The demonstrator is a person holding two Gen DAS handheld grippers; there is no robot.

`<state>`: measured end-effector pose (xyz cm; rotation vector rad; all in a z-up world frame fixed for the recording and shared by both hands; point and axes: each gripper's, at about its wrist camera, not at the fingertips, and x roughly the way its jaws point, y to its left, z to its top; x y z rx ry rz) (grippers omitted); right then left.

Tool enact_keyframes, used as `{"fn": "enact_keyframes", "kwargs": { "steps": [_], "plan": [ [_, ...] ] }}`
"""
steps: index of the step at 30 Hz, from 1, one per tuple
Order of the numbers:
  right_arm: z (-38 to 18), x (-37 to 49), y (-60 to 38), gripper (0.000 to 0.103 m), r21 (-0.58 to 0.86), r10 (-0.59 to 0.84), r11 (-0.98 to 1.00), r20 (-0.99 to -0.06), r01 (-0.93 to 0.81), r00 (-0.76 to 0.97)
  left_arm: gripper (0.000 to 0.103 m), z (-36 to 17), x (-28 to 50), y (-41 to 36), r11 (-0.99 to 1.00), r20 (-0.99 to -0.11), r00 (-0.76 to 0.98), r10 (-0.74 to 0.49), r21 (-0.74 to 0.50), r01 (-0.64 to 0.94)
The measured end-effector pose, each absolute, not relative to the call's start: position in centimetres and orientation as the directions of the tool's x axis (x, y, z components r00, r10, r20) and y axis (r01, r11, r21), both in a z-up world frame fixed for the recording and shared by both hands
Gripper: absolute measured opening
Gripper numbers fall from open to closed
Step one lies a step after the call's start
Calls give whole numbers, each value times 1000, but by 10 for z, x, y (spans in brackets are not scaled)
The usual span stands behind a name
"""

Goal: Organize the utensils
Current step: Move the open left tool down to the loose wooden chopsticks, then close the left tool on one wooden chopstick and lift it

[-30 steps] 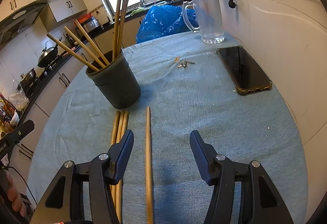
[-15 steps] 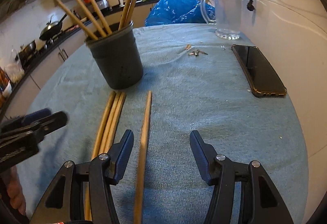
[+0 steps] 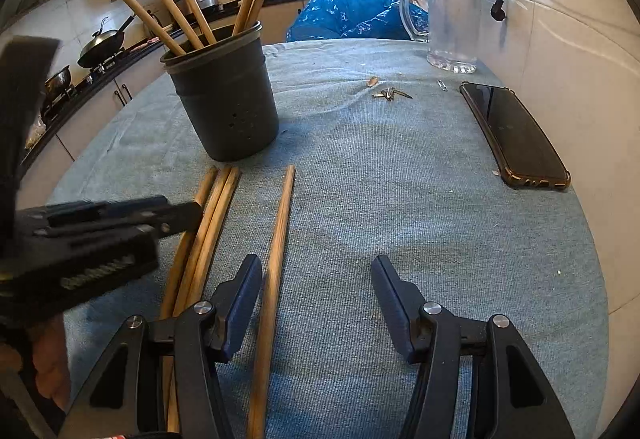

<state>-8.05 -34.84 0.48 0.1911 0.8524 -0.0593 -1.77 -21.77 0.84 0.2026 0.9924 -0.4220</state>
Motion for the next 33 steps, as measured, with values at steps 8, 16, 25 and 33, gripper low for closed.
{"fn": "enact_keyframes", "kwargs": {
  "steps": [8, 16, 25, 33],
  "plan": [
    [5, -76, -333, 33, 13, -69, 992, -771, 125, 634, 7, 9, -16, -206, 902, -856, 459, -238, -20, 431],
    [9, -93, -354, 11, 110, 39, 990, -819, 89, 573, 7, 11, -47, -151, 882, -880, 364, -304, -116, 457],
    [10, -121, -367, 18, 151, 105, 987, -857, 51, 505, 7, 16, -55, -128, 886, -903, 308, -299, -143, 441],
    [11, -80, -365, 22, 59, 26, 997, -891, 58, 453, 8, 12, -35, -145, 882, -922, 283, -263, -111, 458]
  ]
}}
